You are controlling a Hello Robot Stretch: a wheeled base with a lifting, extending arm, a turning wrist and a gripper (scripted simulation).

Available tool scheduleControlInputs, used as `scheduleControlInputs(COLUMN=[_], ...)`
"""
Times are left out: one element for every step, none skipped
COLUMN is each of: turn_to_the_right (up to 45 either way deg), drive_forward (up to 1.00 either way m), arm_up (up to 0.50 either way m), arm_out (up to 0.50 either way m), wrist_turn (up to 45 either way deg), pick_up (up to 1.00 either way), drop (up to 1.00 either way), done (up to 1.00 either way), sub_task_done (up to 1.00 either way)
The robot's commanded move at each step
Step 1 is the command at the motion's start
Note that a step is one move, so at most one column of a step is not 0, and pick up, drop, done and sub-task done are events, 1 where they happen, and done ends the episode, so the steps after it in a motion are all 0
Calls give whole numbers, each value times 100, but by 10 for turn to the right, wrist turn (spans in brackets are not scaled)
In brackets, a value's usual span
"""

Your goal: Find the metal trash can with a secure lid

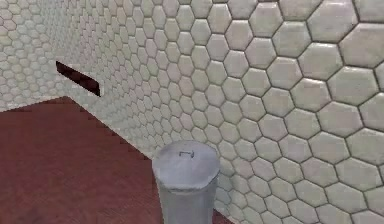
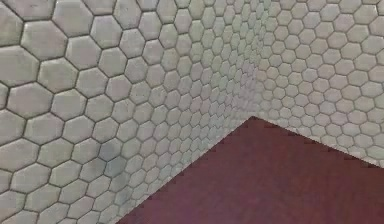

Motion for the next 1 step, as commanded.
scheduleControlInputs(turn_to_the_right=[0], drive_forward=[0], arm_up=[0], arm_out=[0], wrist_turn=[0], pick_up=[0], drop=[0], done=[100], sub_task_done=[0])
